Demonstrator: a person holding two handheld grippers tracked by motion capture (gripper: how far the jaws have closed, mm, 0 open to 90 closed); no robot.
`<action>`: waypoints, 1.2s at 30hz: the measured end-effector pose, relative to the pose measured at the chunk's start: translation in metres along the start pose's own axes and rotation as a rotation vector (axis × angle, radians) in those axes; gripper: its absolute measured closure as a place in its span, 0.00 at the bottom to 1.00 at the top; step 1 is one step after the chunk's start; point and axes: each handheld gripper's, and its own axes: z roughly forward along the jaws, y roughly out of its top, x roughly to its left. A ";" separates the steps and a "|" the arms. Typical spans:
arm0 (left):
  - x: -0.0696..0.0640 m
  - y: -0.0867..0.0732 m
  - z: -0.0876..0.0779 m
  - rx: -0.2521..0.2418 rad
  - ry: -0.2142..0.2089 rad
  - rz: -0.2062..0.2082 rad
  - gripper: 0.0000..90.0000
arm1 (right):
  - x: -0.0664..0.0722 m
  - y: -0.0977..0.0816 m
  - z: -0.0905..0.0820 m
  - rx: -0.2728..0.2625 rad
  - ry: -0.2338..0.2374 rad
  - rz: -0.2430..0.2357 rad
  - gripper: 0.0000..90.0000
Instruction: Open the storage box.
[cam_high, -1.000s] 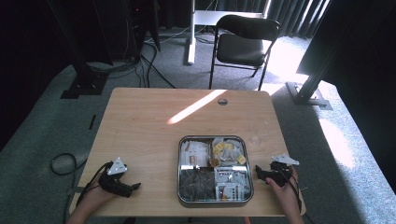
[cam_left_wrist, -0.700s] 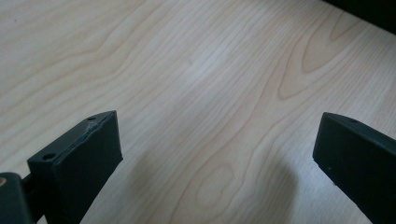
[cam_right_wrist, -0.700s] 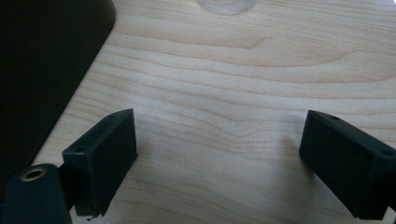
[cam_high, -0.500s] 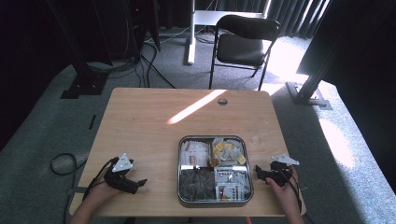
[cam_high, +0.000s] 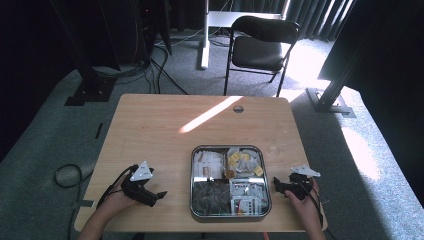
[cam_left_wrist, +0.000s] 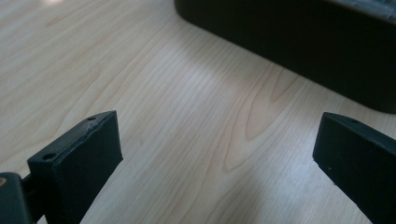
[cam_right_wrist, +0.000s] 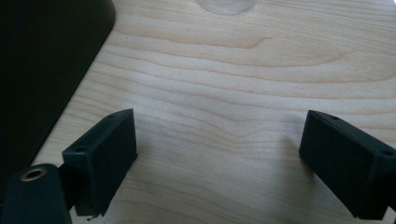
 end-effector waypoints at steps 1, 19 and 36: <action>0.000 0.004 0.001 -0.005 -0.008 0.006 0.01 | 0.000 0.000 0.000 0.000 0.000 0.000 0.12; -0.016 0.041 0.011 -0.059 -0.074 0.079 0.01 | 0.000 0.000 0.000 0.000 0.000 0.000 0.12; -0.027 0.067 0.022 -0.093 -0.134 0.119 0.01 | 0.000 0.000 0.000 0.000 0.000 0.000 0.12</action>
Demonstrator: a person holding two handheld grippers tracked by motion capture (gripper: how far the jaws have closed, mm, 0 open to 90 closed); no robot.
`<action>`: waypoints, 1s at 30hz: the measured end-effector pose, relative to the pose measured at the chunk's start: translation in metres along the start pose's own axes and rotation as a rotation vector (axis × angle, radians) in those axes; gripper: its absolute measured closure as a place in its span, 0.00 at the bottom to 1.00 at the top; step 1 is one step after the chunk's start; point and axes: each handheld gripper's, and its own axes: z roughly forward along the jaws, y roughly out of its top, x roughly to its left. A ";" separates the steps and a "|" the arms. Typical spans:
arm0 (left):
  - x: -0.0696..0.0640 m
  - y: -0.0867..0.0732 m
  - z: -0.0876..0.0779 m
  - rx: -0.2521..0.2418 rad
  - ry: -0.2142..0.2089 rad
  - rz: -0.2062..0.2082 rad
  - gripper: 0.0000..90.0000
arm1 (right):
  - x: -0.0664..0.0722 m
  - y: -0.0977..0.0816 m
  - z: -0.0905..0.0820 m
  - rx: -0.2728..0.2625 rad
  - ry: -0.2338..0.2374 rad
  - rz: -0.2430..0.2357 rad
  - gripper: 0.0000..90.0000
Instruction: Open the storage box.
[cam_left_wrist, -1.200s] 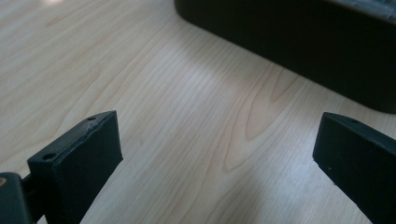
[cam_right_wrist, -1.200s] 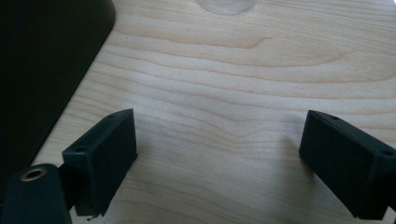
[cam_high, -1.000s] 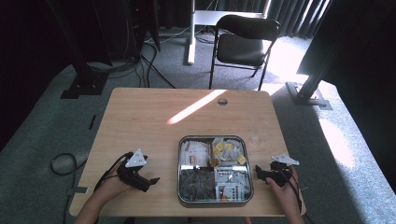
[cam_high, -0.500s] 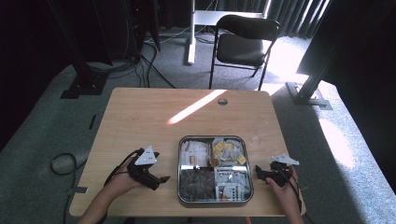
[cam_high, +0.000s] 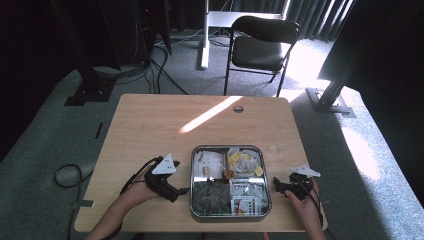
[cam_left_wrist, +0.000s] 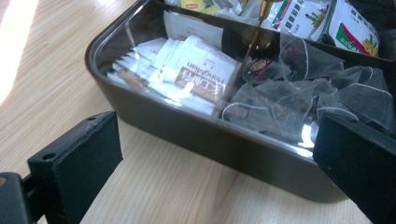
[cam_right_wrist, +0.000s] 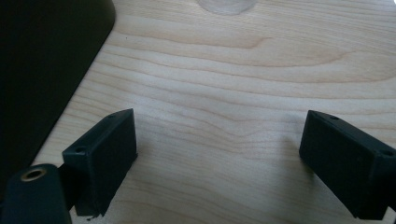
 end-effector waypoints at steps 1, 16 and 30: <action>-0.001 0.002 0.001 -0.001 -0.003 0.003 0.01 | 0.000 0.000 0.000 0.000 0.000 0.000 0.12; -0.006 0.020 0.021 -0.008 -0.052 0.029 0.01 | 0.000 0.000 0.000 0.000 0.000 0.000 0.12; -0.015 0.042 0.043 -0.017 -0.086 0.061 0.01 | 0.000 0.000 0.000 0.000 0.000 0.000 0.12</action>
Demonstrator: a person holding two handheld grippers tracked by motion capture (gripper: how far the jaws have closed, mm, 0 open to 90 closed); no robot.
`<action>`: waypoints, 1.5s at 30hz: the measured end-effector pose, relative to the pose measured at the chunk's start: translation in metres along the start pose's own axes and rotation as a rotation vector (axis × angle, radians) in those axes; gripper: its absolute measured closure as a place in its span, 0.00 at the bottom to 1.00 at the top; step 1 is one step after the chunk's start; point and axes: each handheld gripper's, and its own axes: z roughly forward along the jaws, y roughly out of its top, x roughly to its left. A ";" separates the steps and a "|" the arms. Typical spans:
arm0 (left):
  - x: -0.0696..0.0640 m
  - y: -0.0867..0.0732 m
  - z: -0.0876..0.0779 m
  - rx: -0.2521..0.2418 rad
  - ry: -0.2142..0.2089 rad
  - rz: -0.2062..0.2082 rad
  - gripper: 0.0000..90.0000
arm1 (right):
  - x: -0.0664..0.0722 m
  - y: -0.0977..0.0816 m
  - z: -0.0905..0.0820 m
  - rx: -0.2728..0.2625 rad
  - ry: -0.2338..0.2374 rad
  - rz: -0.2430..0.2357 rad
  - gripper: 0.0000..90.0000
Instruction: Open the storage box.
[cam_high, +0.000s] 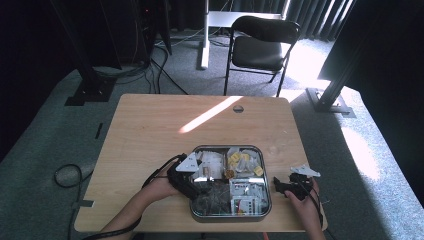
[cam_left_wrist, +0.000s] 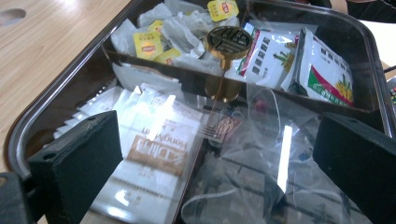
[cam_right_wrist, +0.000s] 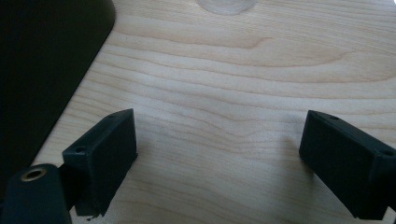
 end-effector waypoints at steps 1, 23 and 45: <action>0.000 0.001 0.002 -0.001 -0.003 0.000 0.01 | 0.000 0.000 0.000 0.000 0.000 0.000 0.12; -0.005 0.027 0.033 0.016 -0.045 0.016 0.01 | 0.000 0.000 0.000 0.000 0.000 0.000 0.12; -0.005 0.047 0.062 0.083 -0.038 0.035 0.16 | 0.000 0.000 0.000 0.000 0.002 -0.002 0.12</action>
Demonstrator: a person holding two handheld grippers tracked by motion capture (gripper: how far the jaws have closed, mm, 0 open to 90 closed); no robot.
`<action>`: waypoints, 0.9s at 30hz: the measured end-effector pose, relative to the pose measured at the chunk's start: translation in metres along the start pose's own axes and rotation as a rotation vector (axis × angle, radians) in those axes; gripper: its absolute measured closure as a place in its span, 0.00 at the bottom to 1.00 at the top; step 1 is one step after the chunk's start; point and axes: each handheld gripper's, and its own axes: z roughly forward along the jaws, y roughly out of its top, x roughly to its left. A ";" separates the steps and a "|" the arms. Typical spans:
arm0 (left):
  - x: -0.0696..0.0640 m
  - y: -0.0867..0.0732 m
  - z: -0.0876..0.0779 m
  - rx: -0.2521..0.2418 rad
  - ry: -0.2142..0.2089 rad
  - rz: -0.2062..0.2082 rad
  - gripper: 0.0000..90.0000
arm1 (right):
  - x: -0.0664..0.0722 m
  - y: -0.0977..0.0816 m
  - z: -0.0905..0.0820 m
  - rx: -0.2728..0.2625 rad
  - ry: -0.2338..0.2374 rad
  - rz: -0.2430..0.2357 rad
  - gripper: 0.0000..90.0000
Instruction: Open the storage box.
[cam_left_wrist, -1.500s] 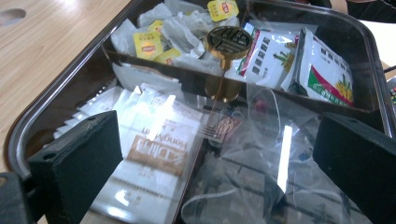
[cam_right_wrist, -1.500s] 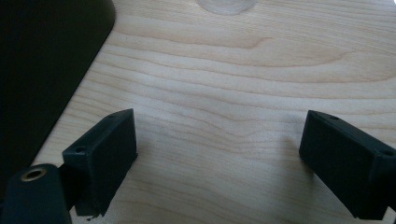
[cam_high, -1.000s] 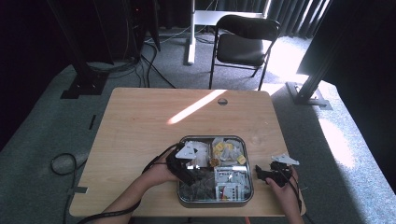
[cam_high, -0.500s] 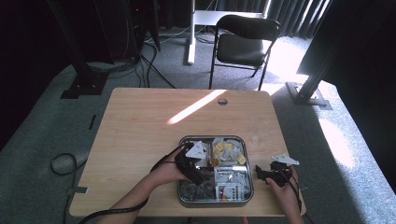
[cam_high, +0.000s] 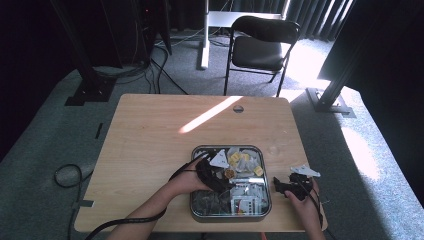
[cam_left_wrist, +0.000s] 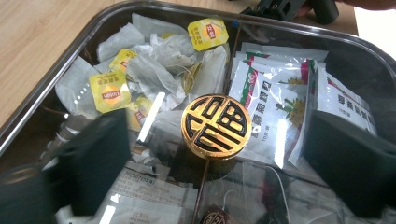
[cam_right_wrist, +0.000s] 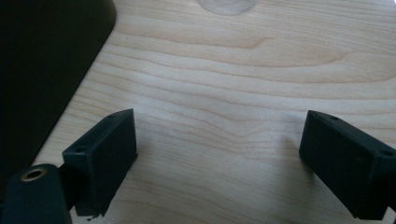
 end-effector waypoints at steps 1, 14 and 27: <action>0.000 0.000 0.000 0.000 0.000 0.000 0.16 | 0.000 0.000 0.000 0.000 0.000 0.000 0.12; 0.003 0.000 0.006 0.011 -0.008 -0.020 0.44 | 0.000 0.000 0.000 0.000 0.004 -0.003 0.12; 0.000 0.005 0.007 0.026 0.000 -0.016 0.65 | 0.000 0.000 0.000 0.000 0.005 -0.003 0.12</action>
